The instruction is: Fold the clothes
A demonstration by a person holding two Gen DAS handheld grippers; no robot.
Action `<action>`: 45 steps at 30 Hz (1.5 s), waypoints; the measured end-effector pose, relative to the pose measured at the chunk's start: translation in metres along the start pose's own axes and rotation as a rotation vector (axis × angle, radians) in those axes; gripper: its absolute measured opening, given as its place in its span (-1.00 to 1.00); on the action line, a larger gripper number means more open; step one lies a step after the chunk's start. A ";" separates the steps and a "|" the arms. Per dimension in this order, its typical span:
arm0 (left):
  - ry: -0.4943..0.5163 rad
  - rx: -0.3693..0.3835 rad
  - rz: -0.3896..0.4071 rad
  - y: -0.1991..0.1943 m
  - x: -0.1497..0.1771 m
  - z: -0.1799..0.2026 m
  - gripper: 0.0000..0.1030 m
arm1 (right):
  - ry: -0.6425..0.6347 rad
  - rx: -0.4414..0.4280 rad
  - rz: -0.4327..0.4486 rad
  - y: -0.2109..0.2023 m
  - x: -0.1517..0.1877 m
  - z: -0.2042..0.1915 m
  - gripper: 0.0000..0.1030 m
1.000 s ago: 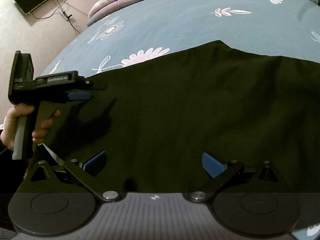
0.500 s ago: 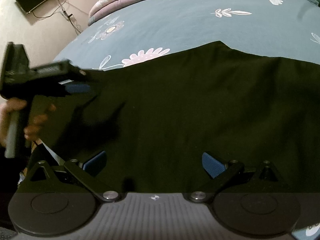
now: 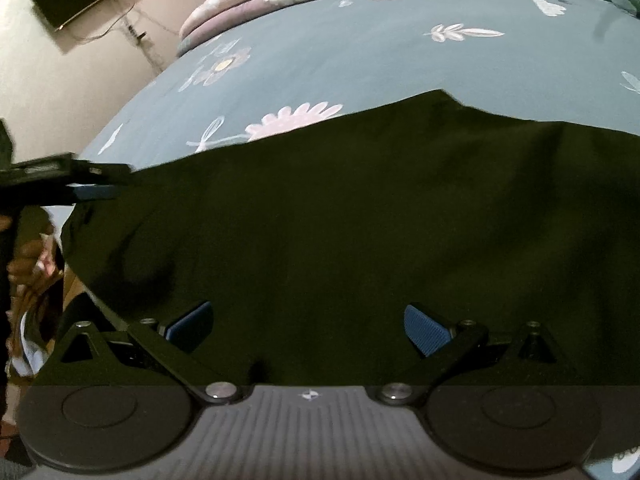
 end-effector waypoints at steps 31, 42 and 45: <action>-0.431 0.014 -0.011 0.014 0.013 -0.201 0.92 | -0.057 0.091 0.023 0.026 -0.002 -0.017 1.00; -0.511 0.077 0.047 0.066 -0.019 -0.222 0.93 | -0.108 0.120 0.012 0.029 -0.002 -0.021 1.00; -0.537 0.083 0.084 0.066 -0.024 -0.234 0.92 | -0.113 0.122 0.012 0.030 -0.002 -0.021 1.00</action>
Point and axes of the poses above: each gripper's, at about its wrist camera, not at the fingertips, and y roughly the way its jaws point, z to its right, x to its underside, the point moved 6 cm from there along y, roughly the way its jaws point, and after that the axes turned 2 degrees about z, right-handed, at the moved point
